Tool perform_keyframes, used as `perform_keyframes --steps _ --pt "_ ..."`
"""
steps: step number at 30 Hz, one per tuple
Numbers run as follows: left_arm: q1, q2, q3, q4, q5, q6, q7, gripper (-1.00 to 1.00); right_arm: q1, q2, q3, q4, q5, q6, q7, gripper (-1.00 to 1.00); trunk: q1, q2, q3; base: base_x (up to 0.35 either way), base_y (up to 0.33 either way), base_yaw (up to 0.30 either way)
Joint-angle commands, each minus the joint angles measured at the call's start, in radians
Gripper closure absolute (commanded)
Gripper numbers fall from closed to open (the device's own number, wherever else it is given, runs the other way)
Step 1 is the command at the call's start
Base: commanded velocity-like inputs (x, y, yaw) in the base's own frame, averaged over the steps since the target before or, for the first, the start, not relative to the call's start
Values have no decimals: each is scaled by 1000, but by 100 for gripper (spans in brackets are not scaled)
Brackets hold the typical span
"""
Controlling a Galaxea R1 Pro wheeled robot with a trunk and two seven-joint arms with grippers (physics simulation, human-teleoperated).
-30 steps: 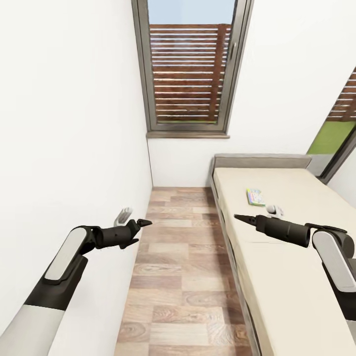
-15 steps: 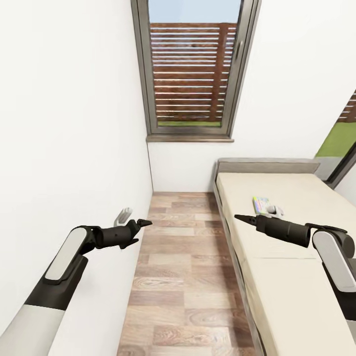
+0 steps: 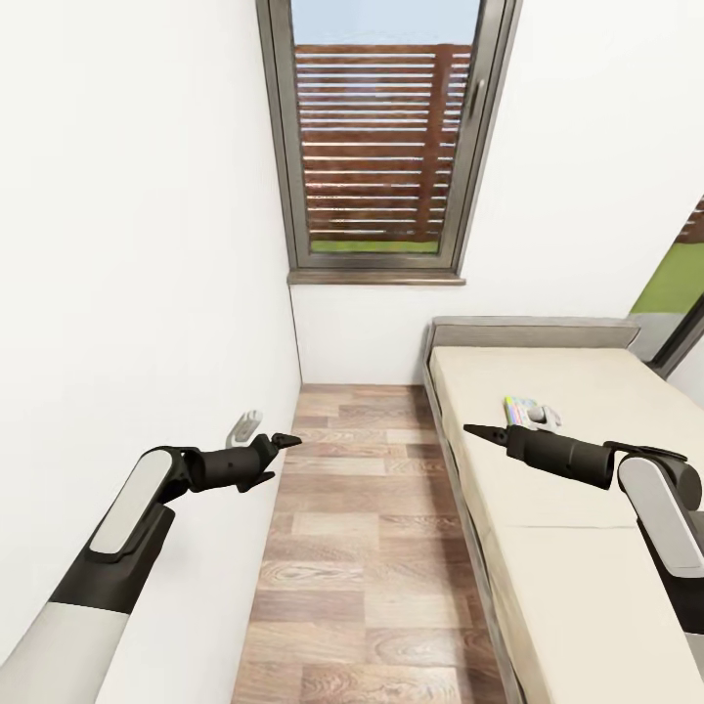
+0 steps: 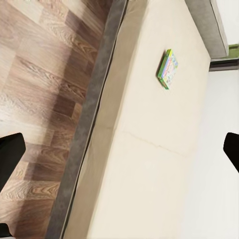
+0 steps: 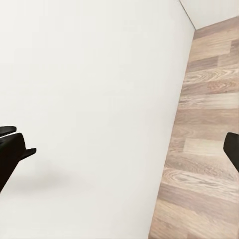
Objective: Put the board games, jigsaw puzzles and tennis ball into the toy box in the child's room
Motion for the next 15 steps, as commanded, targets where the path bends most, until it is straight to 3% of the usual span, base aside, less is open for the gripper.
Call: perform_keyframes --steps 1,15 --pt "-1 1 -1 -1 10 -1 10 -100 -1 0 -1 0 10 4 10 -100 1 -2 -2 44 0 0" --pt "-1 4 1 -1 11 -1 10 -100 -1 0 -1 0 10 4 10 -100 1 -2 -2 26 0 0"
